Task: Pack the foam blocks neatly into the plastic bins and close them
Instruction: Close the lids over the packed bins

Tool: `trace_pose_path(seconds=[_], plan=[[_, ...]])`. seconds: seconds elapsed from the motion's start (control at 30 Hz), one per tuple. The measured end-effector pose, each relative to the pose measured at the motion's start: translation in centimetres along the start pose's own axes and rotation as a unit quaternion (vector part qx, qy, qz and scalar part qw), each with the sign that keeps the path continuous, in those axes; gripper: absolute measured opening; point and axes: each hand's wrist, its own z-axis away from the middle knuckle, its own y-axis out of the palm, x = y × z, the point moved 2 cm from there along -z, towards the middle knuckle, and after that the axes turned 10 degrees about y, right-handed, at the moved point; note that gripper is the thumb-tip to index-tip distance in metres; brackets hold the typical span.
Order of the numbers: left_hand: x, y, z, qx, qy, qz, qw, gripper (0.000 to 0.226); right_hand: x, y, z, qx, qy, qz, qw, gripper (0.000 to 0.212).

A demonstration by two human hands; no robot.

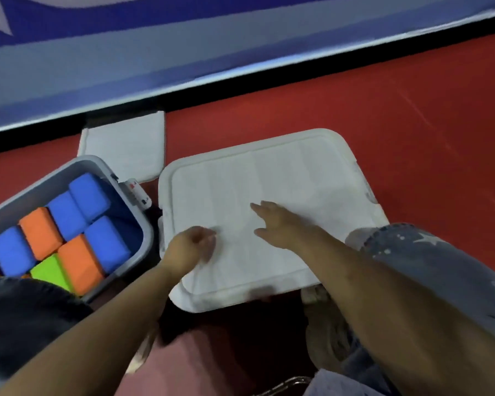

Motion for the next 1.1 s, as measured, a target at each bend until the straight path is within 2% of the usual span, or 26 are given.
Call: trace_pose_path(seconds=[0.07,0.13,0.2,0.27,0.37,0.47,0.57,0.63,0.7,0.73,0.77,0.83,0.93,0.97,1.03,1.1], plan=[[2.8,-2.9,-0.4,-0.121,-0.116,0.033,0.985,0.019,3.4,0.6,0.8,0.025,-0.041,0.021,0.999,0.063],[5.2,-4.5,-0.4,-0.131,-0.207,0.033,0.969,0.026,5.3,1.4,1.2,0.067,-0.048,0.063,0.995,0.063],[6.7,-5.2,0.3,-0.117,-0.246,0.025,0.962,0.031,6.4,1.9,1.4,0.111,-0.040,0.138,0.983,0.063],[7.8,-5.4,0.5,-0.124,-0.249,0.039,0.960,0.038,7.2,2.1,1.6,0.155,-0.032,0.183,0.970,0.063],[8.2,-4.9,-0.1,-0.125,-0.259,0.092,0.953,0.048,8.3,1.8,1.9,0.153,-0.037,0.176,0.972,0.063],[9.2,-3.8,-0.5,-0.080,-0.271,0.125,0.951,0.073,8.9,1.8,2.3,0.155,-0.038,0.186,0.970,0.063],[11.1,-2.9,-0.2,-0.031,-0.280,0.194,0.940,0.088,8.9,1.7,2.5,0.174,-0.018,0.198,0.964,0.064],[11.4,-2.6,-0.1,-0.016,-0.264,0.293,0.919,0.089,9.1,1.5,2.8,0.175,-0.013,0.206,0.963,0.064],[11.2,-2.5,-0.1,-0.030,-0.255,0.353,0.900,0.072,9.6,1.5,3.1,0.177,-0.016,0.207,0.962,0.063],[11.6,-2.5,-0.3,-0.052,-0.255,0.365,0.894,0.073,9.9,1.6,3.3,0.179,-0.018,0.204,0.962,0.063],[12.2,-2.2,-0.6,-0.077,-0.253,0.374,0.889,0.085,10.0,1.7,3.4,0.181,-0.019,0.196,0.963,0.063],[12.2,-2.1,-0.3,-0.126,-0.259,0.343,0.894,0.105,9.8,1.8,3.5,0.179,-0.023,0.174,0.968,0.062],[11.5,-2.0,0.3,-0.153,-0.254,0.284,0.912,0.079,9.7,1.4,3.9,0.172,-0.018,0.142,0.975,0.059],[11.6,-2.0,0.3,-0.161,-0.251,0.249,0.922,0.079,9.5,1.3,4.0,0.172,-0.012,0.131,0.976,0.059],[12.4,-1.8,-0.1,-0.159,-0.229,0.170,0.945,0.095,8.8,1.1,3.9,0.173,0.005,0.116,0.978,0.059],[12.4,-1.8,0.0,-0.140,-0.211,0.129,0.959,0.087,7.7,1.3,3.5,0.176,0.024,0.117,0.977,0.060]])
